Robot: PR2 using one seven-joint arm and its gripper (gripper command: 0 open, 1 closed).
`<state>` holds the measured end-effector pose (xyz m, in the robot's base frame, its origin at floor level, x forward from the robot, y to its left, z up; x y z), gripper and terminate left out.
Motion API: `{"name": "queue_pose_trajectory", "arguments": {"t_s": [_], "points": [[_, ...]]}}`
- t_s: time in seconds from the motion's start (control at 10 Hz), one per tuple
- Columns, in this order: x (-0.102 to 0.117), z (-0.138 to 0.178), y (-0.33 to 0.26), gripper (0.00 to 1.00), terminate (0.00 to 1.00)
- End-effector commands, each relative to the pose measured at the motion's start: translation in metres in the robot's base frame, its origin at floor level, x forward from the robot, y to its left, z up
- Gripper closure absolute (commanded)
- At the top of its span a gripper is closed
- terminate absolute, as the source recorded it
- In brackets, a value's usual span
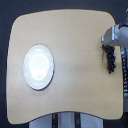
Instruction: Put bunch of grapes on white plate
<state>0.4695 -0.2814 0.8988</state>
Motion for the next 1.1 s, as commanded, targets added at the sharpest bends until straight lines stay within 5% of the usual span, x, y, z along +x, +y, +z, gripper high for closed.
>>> {"name": "queue_pose_trajectory", "arguments": {"t_s": [0.0, 0.6, 1.0], "points": [[0.001, 0.000, 0.000, 0.00, 0.00], [0.071, 0.000, -0.007, 0.00, 0.00], [0.071, -0.038, -0.031, 0.00, 0.00]]}}
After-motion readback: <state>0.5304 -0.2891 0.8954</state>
